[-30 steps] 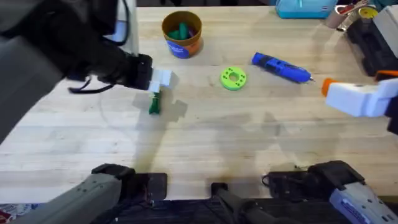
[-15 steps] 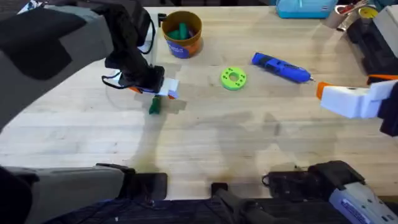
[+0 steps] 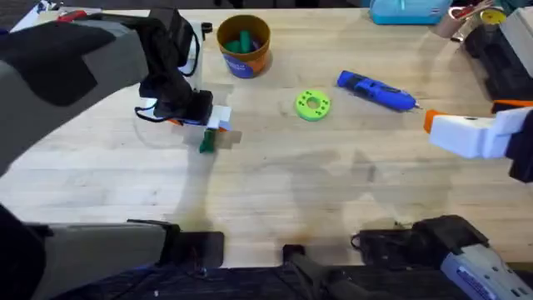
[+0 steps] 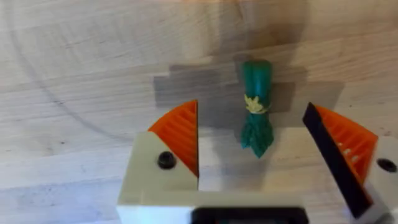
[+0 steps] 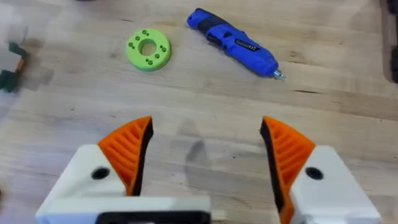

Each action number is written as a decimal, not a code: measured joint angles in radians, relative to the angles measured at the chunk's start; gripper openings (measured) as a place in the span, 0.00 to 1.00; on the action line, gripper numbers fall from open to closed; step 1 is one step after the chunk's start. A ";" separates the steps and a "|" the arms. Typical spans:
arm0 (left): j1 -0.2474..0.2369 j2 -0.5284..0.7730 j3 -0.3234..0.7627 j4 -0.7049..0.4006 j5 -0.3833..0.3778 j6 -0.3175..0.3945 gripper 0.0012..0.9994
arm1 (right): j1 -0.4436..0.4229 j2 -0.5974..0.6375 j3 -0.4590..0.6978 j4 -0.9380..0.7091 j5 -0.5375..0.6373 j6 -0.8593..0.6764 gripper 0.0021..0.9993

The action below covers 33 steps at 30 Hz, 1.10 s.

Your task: Pick up the gripper from the table and insert it into the empty holder that is missing its gripper. Then pick up a screw, insert it into the mounting hole, and use the screwdriver to tighten it. Finally, clean up the table by picking up the vegetable and placing it into the bucket.

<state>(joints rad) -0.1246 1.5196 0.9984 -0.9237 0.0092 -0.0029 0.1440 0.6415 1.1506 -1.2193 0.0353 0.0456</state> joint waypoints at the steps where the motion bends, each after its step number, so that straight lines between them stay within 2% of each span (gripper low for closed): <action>1: 0.000 0.000 0.000 0.000 -0.008 0.000 0.99 | 0.000 0.000 0.000 0.000 0.000 0.000 1.00; 9: 0.000 0.005 0.000 -0.002 -0.029 0.003 0.99 | 0.000 0.000 0.000 0.000 0.000 0.000 1.00; 18: 0.000 0.098 -0.001 0.010 -0.027 0.003 0.99 | 0.000 0.000 0.000 0.000 0.000 0.000 1.00; 33: 0.000 0.098 -0.001 0.010 -0.027 0.003 0.99 | 0.000 0.000 0.000 0.000 0.000 0.000 1.00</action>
<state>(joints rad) -0.1246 1.6176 0.9970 -0.9138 -0.0174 -0.0002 0.1440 0.6415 1.1503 -1.2194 0.0353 0.0460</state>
